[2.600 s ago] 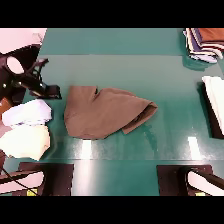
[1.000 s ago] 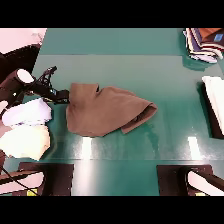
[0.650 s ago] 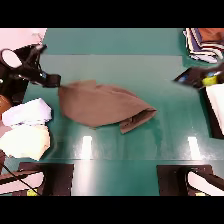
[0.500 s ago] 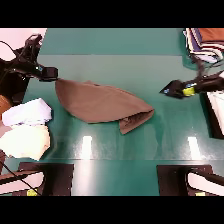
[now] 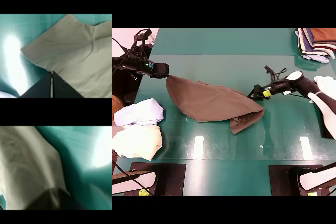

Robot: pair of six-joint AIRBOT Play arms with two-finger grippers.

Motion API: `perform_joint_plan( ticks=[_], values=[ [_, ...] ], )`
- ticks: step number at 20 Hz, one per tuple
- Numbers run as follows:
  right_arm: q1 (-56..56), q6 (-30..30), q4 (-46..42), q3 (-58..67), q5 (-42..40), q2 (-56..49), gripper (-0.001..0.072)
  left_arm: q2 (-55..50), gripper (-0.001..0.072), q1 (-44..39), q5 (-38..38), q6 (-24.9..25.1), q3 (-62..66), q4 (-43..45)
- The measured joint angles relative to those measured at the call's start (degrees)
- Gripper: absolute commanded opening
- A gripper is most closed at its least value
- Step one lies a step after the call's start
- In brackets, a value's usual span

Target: Fold the shirts.

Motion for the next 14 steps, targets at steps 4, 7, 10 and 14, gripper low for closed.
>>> perform_joint_plan(
  ticks=[4,7,10,14],
  values=[
    [1.6,-1.2,0.2,6.3,1.9,-2.3,0.0011,0.2,0.0023,0.0,-0.1,0.0,0.1,-0.6],
    [1.6,-1.4,-2.0,8.8,2.3,0.6,0.0011,1.4,0.0023,0.0,0.0,0.0,0.2,-1.0],
    [1.1,-1.4,-8.8,9.8,3.5,5.0,0.0012,2.4,0.0023,0.0,0.0,0.0,0.2,-1.0],
    [1.1,-0.9,-13.9,9.3,4.3,10.3,0.0011,3.3,0.0023,0.0,0.0,0.0,0.3,-2.0]
  ],
)
